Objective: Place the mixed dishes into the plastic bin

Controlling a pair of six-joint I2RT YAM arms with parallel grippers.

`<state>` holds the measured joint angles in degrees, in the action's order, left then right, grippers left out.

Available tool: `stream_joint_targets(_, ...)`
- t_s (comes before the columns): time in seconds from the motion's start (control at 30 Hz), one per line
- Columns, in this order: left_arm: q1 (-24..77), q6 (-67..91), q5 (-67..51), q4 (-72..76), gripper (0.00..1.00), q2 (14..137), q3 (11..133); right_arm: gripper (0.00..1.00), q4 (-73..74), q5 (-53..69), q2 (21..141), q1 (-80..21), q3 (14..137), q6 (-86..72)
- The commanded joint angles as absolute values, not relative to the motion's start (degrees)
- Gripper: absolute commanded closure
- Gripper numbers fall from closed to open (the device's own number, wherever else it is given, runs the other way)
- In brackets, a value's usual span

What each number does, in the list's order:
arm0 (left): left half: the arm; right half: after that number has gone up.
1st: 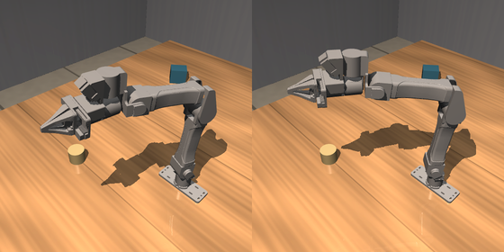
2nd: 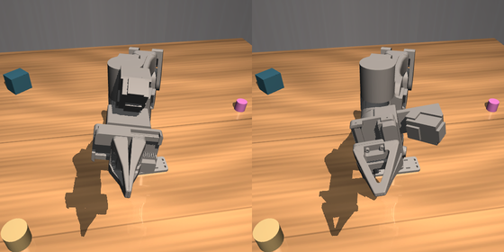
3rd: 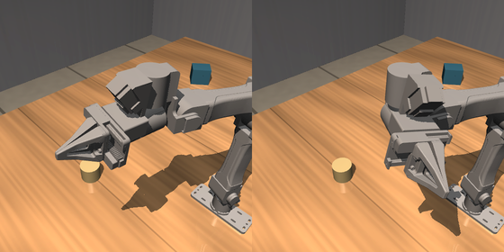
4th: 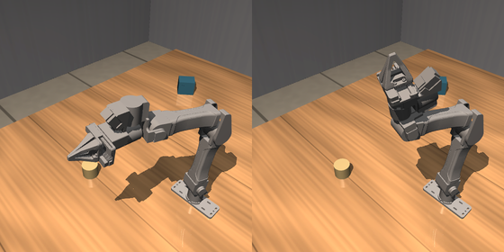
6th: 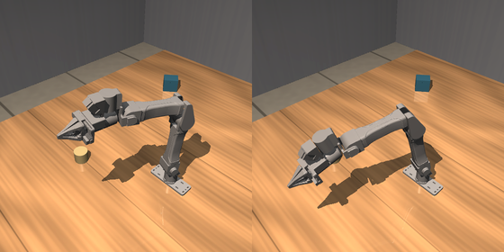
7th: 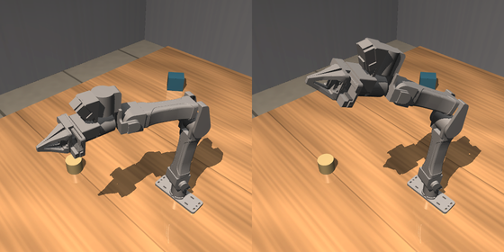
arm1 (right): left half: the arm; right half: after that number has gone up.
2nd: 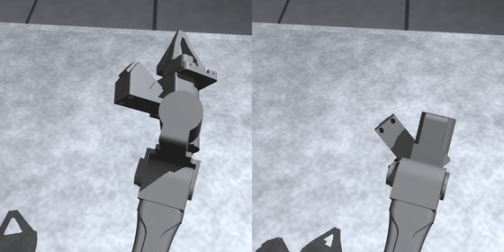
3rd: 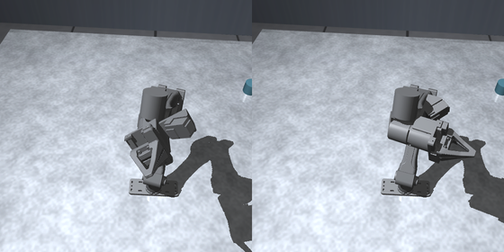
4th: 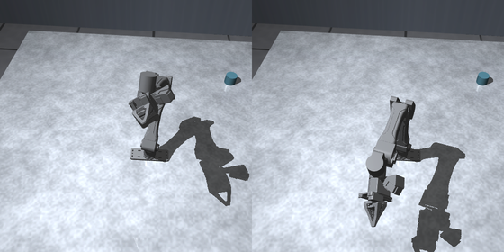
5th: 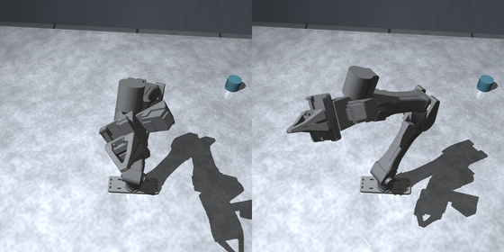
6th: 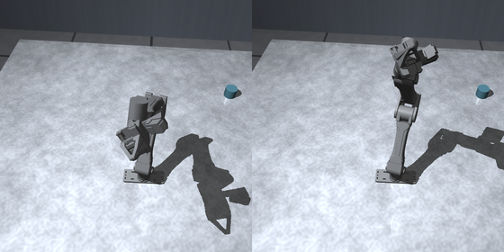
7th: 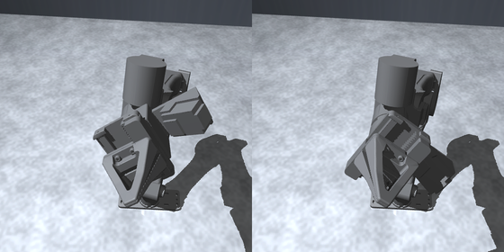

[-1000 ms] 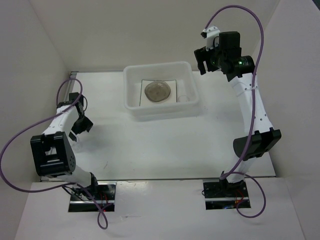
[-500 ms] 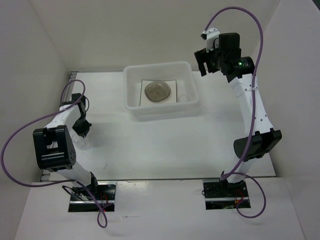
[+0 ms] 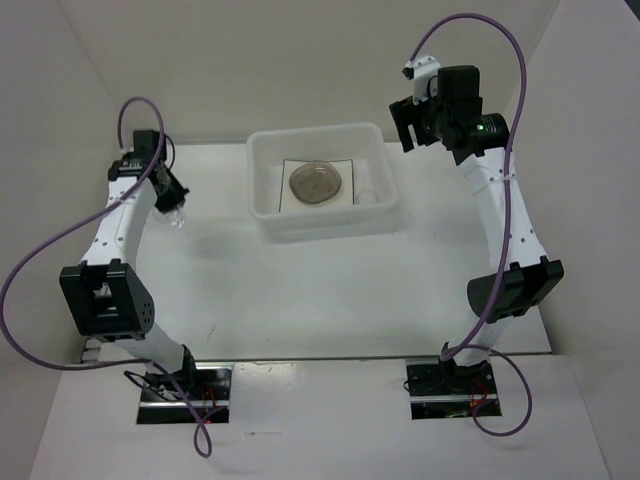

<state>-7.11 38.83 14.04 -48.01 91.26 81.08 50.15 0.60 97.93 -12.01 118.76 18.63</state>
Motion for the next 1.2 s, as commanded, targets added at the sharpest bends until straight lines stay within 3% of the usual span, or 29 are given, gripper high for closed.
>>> stream_joint_targets(0.0, -3.96, 37.53, 5.56, -44.57, 1.00, 92.62, 97.04, 0.16, 47.90, -0.79, 95.54, -12.30, 118.65, 19.07)
stream_joint_targets(0.17, 5.79, 36.75, 1.16, -44.56, 1.00, 108.52, 120.11, 0.16, 47.90, -0.79, 93.88, -12.30, 116.02, 17.85)
stream_joint_targets(0.23, 10.78, 33.23, -5.61, -45.18, 1.00, 117.13, 130.80, 0.16, 47.29, -1.66, 91.94, -12.30, 111.99, 18.36)
stream_joint_targets(0.4, 18.80, 33.22, -6.15, -45.18, 1.00, 130.58, 140.18, 0.16, 42.81, -3.43, 88.16, -10.11, 102.14, 19.69)
stream_joint_targets(0.6, 23.82, 33.75, -8.69, -42.55, 1.00, 138.24, 145.45, 0.16, 39.47, -0.27, 85.00, -8.18, 92.91, 18.73)
stream_joint_targets(0.77, 26.10, 33.75, -4.68, -44.55, 1.00, 138.87, 147.91, 0.16, 38.14, 7.98, 86.12, -5.28, 87.02, 15.83)
stream_joint_targets(0.97, 25.31, 32.70, 7.26, -50.70, 1.00, 129.76, 148.54, 0.06, 34.72, 20.38, 93.75, -4.75, 88.94, 10.99)
stream_joint_targets(1.17, 19.60, 32.70, 12.47, -52.03, 1.00, 119.10, 134.23, 0.06, 32.26, 22.24, 103.26, -4.75, 94.92, 10.28)
